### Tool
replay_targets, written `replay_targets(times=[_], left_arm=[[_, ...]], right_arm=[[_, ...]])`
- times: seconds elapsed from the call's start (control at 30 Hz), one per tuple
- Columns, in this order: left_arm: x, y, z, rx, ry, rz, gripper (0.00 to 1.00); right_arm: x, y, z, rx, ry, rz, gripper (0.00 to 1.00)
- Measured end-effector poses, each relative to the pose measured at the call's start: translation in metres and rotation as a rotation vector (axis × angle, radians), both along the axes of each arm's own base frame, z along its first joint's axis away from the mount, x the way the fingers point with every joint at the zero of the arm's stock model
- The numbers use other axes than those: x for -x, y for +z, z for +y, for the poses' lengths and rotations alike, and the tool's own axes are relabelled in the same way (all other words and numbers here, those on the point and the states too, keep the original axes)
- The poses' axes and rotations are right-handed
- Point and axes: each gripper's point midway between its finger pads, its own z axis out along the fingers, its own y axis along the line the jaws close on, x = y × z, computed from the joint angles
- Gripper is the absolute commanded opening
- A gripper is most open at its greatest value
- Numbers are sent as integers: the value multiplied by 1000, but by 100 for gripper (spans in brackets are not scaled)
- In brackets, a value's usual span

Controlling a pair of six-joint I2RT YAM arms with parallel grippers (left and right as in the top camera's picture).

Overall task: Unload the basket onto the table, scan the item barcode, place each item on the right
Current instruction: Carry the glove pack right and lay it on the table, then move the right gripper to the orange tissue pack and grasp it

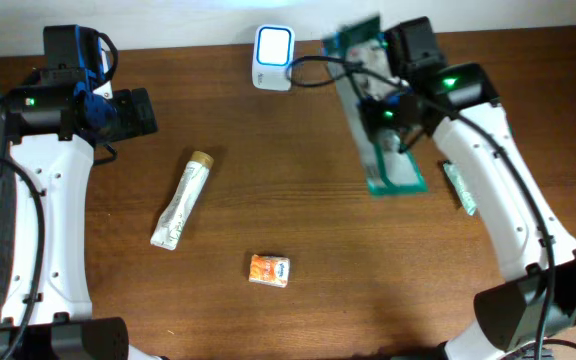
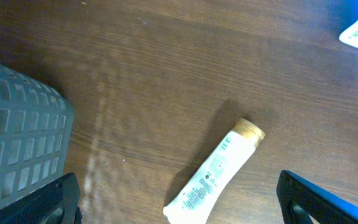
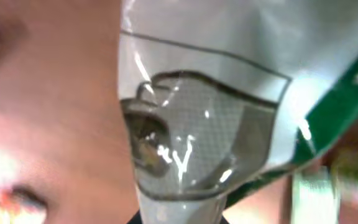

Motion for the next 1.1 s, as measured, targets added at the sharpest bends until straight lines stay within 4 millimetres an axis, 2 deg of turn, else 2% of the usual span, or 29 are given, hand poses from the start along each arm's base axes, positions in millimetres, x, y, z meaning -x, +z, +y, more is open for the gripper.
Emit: replay_targets(times=[0.13,0.23,0.33,0.37,0.4,0.43,0.47,0.53,0.6,0.67,0.73,0.8,0.83,0.9,0.93,0.97,1.0,1.03,1.07,1.1], left_arm=[[0,0,0,0,0,0,99],[0,0,0,0,0,0,99],[0,0,0,0,0,0,99],[0,0,0,0,0,0,99],[0,0,0,0,0,0,99],[0,0,0,0,0,0,99],[0,0,0,0,0,0,99],[0,0,0,0,0,0,99],[0,0,0,0,0,0,99],[0,0,0,0,0,0,99],[0,0,0,0,1,-1,99],[0,0,0,0,0,0,99],[0,0,0,0,0,0,99],[0,0,0,0,0,0,99],[0,0,0,0,0,0,99],[0,0,0,0,0,0,99],[0,0,0,0,0,0,99],[0,0,0,0,0,0,99],[0,0,0,0,0,0,99],[0,0,0,0,0,0,99]], right_arm=[[25,-35,-54,20,-164,168,4],[52,-79,-89,37,-266,309,4],[70,-118,-119,40,-353,380,5],[76,-125,-127,36,-378,400,16],[83,-131,-136,36,-407,422,36],[86,-134,-141,31,-432,433,52],[91,-135,-154,23,-470,442,63],[93,-134,-160,-28,-504,450,71],[93,-126,-159,-75,-495,460,73],[85,-107,-156,-107,-478,440,74],[72,-74,-152,-125,-455,394,81],[55,-39,-143,-129,-412,314,82],[51,-26,-134,-129,-385,288,82],[44,-12,-116,-141,-330,253,79],[42,-9,-104,-155,-300,250,74],[42,-8,-84,-182,-250,254,63],[42,-7,-75,-208,-231,257,53],[42,-8,-42,-234,-151,260,42],[41,-10,-30,-243,-126,259,36],[43,-15,-14,-255,-91,269,22]])
